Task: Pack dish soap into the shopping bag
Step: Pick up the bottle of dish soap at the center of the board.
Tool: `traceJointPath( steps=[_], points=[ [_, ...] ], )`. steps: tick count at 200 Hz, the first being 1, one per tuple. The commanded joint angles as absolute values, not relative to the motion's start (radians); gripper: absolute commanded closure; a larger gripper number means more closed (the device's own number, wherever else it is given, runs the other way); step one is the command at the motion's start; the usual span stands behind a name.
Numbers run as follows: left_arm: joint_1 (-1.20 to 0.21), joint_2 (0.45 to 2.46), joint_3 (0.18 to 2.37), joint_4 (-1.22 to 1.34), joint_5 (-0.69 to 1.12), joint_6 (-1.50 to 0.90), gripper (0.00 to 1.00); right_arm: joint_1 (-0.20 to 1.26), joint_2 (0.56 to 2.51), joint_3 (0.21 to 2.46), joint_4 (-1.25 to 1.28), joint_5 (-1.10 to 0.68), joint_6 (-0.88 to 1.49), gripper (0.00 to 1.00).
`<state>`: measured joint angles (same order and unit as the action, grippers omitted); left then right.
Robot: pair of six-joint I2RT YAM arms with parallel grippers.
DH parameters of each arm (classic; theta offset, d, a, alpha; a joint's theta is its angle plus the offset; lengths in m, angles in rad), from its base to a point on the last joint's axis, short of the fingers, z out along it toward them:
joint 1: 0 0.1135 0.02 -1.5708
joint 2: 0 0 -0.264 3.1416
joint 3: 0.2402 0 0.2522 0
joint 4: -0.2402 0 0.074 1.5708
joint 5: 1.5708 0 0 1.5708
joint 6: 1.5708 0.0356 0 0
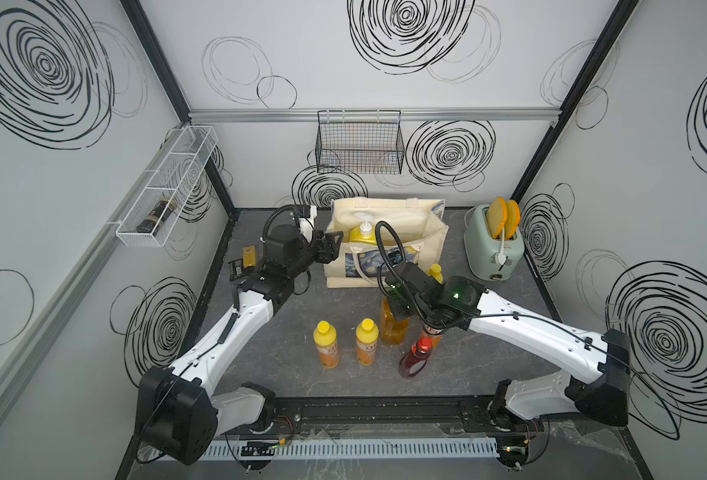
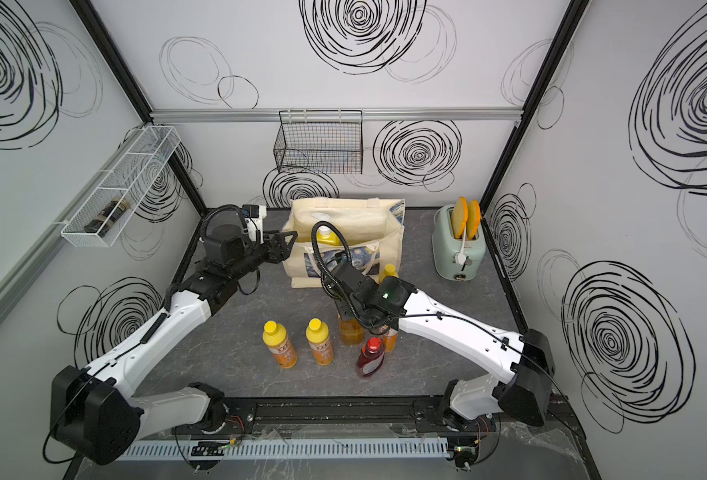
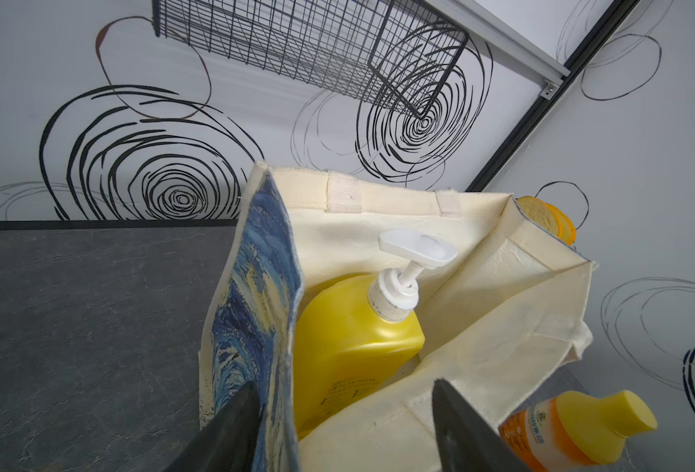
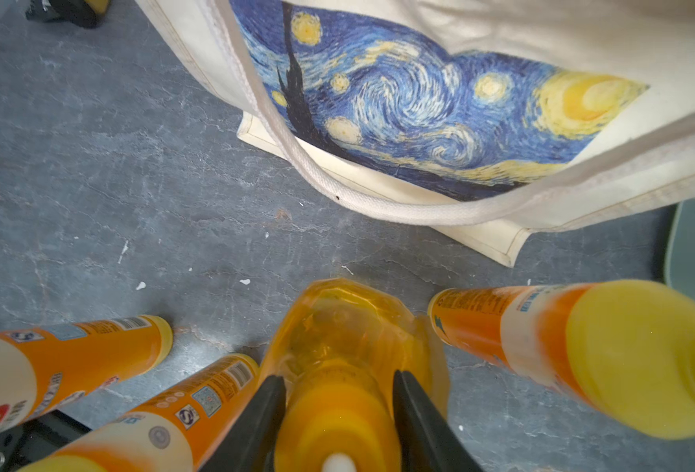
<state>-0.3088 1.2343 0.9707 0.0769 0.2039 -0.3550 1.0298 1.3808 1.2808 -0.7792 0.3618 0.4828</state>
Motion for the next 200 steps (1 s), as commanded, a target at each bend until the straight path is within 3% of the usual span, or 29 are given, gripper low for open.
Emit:
traceJointPath(
  steps=[1, 50, 76, 129, 200],
  points=[
    [-0.315, 1.221, 0.972, 0.11, 0.197, -0.346, 0.31, 1.019, 1.374, 1.262, -0.78, 0.39, 0.485, 0.61],
    [-0.316, 1.222, 0.974, 0.107, 0.192, -0.344, 0.32, 1.022, 1.386, 1.315, -0.817, 0.38, 0.456, 0.83],
    [-0.317, 1.224, 0.974, 0.107, 0.194, -0.342, 0.33, 1.023, 1.377, 1.388, -0.844, 0.397, 0.429, 0.89],
    [-0.318, 1.236, 0.98, 0.101, 0.199, -0.339, 0.33, 1.019, 1.367, 1.629, -0.885, 0.41, 0.324, 0.97],
    [-0.318, 1.246, 0.983, 0.096, 0.194, -0.333, 0.36, 0.939, 1.393, 2.009, -0.898, 0.309, 0.189, 1.0]
  ],
)
